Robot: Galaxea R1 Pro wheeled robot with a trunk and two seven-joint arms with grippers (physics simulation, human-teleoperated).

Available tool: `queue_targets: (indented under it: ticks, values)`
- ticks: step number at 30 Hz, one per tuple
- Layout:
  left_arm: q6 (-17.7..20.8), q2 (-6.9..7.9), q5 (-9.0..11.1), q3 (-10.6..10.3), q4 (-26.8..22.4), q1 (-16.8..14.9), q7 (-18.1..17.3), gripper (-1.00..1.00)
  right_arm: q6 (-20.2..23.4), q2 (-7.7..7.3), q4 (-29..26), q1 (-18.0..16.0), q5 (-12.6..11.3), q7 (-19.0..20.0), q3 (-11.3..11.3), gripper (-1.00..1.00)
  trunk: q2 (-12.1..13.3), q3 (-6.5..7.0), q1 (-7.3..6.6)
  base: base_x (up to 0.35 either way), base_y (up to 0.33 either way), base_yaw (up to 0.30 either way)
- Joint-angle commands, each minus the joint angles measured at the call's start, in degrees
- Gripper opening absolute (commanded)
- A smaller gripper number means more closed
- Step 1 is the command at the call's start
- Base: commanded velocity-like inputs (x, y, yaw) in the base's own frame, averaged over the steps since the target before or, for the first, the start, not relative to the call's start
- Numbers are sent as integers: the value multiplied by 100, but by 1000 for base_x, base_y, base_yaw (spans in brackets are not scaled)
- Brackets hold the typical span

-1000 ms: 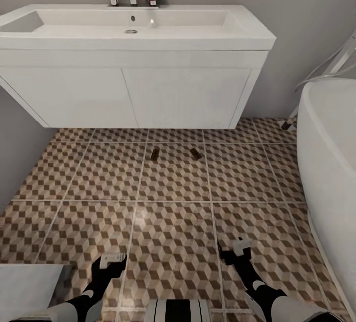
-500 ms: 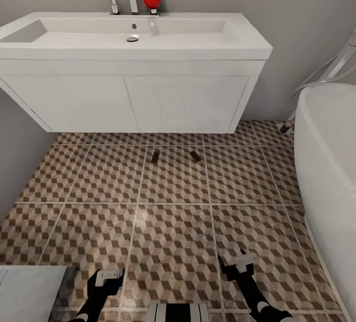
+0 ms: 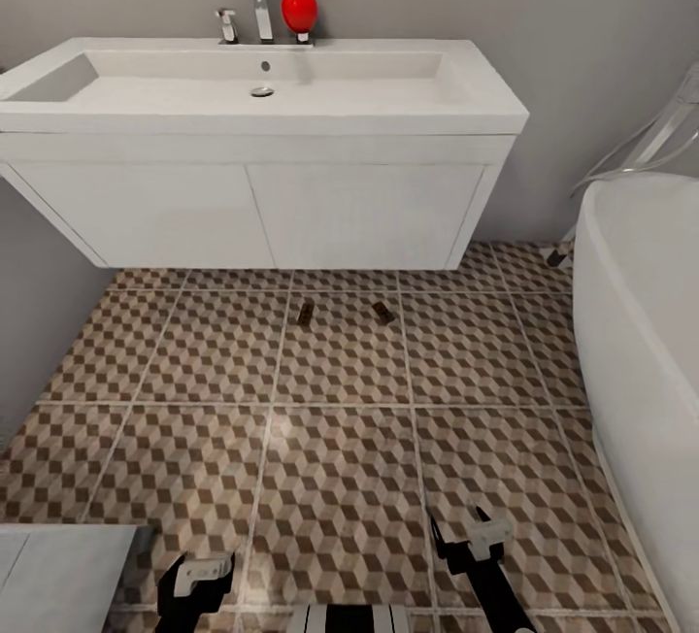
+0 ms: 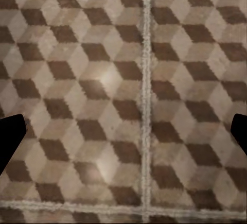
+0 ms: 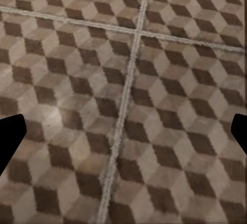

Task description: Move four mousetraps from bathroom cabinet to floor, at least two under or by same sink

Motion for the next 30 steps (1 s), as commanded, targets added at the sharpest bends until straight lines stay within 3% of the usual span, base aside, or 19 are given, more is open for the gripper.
queue_targets:
  ticks: [1, 14, 23, 30]
  values:
    - [-37, 5, 20, -18, 22, 7, 2, 100, -23, 1, 1, 11, -40, -28, 52, 100, 40, 16, -23, 0, 0, 0]
    - [-262, 27, 24, -20, 22, 304, 2, 100, -298, 18, 1, 264, -84, -30, 47, 100, 562, 249, -309, 0, 0, 0]
    - [-330, 32, 25, -21, 22, 465, 2, 100, -532, 18, 7, 433, -280, -38, 43, 100, 923, 411, -506, 0, 0, 0]
    - [-432, 116, 25, -21, 22, 561, 2, 100, -559, 18, 8, 634, -353, -38, 43, 100, 1203, 536, -660, 0, 0, 0]
